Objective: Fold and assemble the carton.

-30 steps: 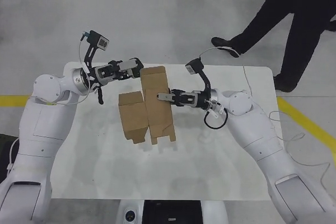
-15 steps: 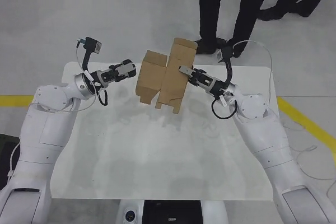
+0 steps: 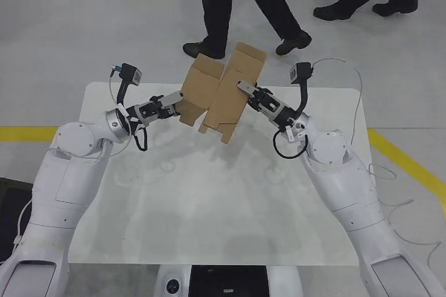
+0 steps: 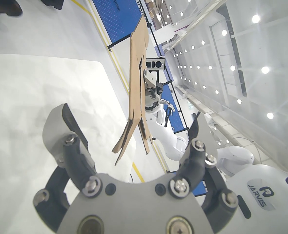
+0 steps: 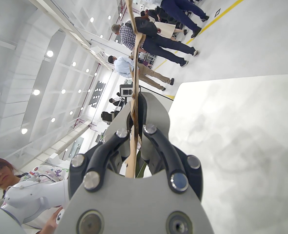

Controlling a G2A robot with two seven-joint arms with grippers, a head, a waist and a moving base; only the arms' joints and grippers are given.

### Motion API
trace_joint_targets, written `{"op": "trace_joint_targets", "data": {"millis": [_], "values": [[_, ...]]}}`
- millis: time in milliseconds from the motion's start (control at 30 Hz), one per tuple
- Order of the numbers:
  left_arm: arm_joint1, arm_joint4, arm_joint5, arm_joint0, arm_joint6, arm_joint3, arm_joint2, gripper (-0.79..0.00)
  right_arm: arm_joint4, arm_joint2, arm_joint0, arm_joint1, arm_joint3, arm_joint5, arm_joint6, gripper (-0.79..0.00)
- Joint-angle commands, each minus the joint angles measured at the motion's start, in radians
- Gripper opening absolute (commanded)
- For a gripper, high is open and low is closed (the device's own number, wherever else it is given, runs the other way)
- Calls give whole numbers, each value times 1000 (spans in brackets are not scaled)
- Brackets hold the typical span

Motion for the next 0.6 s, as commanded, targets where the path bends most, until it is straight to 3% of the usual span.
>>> {"op": "trace_joint_targets", "data": {"millis": [0,33,533,567], "values": [[0,-12,3,4,-7,-2,-1,-714,-2,-2,-2,-2,-3,1,-8,-785],[0,-15,6,5,-9,-2,-2,-785,-2,-2,-3,-3,-4,0,-11,-785],[0,-22,38,11,-9,-11,-3,-785,-4,22,-14,-6,-6,-4,-2,-785],[0,-21,42,11,-7,-12,-3,-785,-3,24,-16,-6,-6,-4,-1,-686]]}}
